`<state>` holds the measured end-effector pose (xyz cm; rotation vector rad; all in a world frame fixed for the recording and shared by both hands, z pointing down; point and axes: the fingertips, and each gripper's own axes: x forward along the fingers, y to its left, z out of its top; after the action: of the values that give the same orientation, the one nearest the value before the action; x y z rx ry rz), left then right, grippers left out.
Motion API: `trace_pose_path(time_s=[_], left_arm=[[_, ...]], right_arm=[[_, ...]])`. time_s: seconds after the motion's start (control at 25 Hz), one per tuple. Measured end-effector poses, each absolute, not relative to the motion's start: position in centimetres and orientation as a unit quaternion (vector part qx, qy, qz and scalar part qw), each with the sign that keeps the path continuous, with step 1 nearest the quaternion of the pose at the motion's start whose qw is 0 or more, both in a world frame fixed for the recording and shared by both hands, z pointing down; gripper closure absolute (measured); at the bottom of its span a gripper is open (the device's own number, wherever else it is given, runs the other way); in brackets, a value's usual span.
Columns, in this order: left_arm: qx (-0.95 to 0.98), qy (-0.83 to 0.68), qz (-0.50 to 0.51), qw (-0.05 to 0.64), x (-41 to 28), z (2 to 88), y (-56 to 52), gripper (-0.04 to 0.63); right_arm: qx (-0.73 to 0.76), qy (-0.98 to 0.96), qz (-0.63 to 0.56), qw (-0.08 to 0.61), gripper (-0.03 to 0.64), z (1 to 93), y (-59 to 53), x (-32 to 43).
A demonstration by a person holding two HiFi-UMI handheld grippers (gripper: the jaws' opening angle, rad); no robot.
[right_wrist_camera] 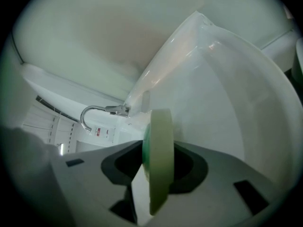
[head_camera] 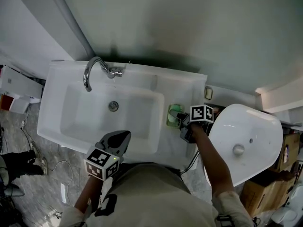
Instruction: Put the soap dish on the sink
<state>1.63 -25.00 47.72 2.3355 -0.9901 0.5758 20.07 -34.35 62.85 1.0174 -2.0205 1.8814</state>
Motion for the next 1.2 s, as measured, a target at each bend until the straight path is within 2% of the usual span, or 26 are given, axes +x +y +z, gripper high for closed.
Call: trace_pose_path(time_s=[0.44,0.6,0.92,1.2], left_arm=[[0.869,-0.357,0.207,0.272,1.3,48.3,-25.7,0.577],[0.871,-0.353,0.204,0.273,1.3,48.3,-25.7,0.577],[0.875,-0.347,0.199,0.271,1.1,48.3,-25.9,0.577],[0.874,-0.348,0.198,0.273,0.7,48.4,-25.7,0.577]], right_arm=[[0.361,-0.676,0.633,0.11,0.468,63.7,-34.8,20.5],[0.392,-0.68,0.603,0.143,0.407,64.0,-34.9,21.4],[0.435,-0.685,0.547,0.207,0.345,64.1,-35.1,22.5],[0.454,-0.682,0.524,0.231,0.31,64.2,-35.1,23.3]])
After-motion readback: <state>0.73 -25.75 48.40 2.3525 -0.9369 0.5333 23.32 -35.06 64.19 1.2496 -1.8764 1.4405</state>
